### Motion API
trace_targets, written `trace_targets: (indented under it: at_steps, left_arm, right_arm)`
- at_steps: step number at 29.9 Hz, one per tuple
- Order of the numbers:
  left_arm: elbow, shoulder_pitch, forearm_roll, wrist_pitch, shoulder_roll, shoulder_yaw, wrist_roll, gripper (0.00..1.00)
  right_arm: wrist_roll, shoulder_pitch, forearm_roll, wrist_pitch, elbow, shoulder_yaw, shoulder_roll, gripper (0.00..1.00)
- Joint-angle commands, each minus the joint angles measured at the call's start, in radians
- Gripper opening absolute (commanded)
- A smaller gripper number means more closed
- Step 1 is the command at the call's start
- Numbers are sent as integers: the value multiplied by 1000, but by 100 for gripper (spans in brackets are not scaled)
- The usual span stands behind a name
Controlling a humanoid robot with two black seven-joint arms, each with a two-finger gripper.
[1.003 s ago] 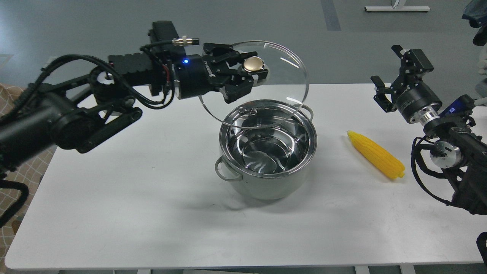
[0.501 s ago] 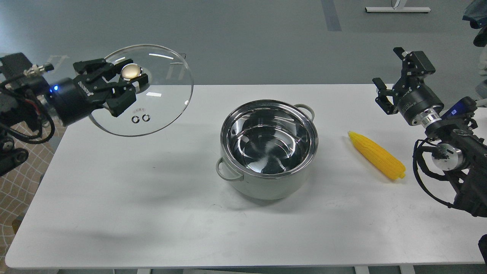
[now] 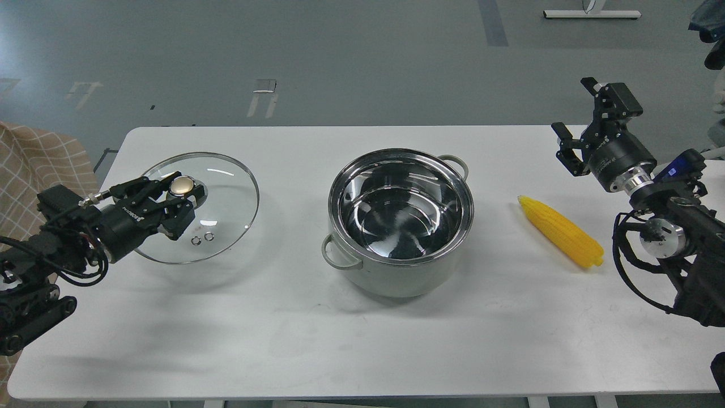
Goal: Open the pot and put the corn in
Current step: 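Lower the glass lid onto the table beside the pot, release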
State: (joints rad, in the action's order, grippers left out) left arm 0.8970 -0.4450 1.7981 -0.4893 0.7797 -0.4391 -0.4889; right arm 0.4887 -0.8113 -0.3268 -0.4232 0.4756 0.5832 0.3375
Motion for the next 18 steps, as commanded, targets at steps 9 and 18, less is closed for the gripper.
trace_targets:
  at_steps: [9, 18]
  left_arm:
    - [-159, 31, -143, 1, -112, 0, 0, 14]
    - [-222, 31, -149, 1, -165, 0, 0, 14]
  right_arm:
    - [0, 4, 0, 0, 0, -3, 2, 100]
    - [0, 11, 0, 0, 2, -5, -2, 100]
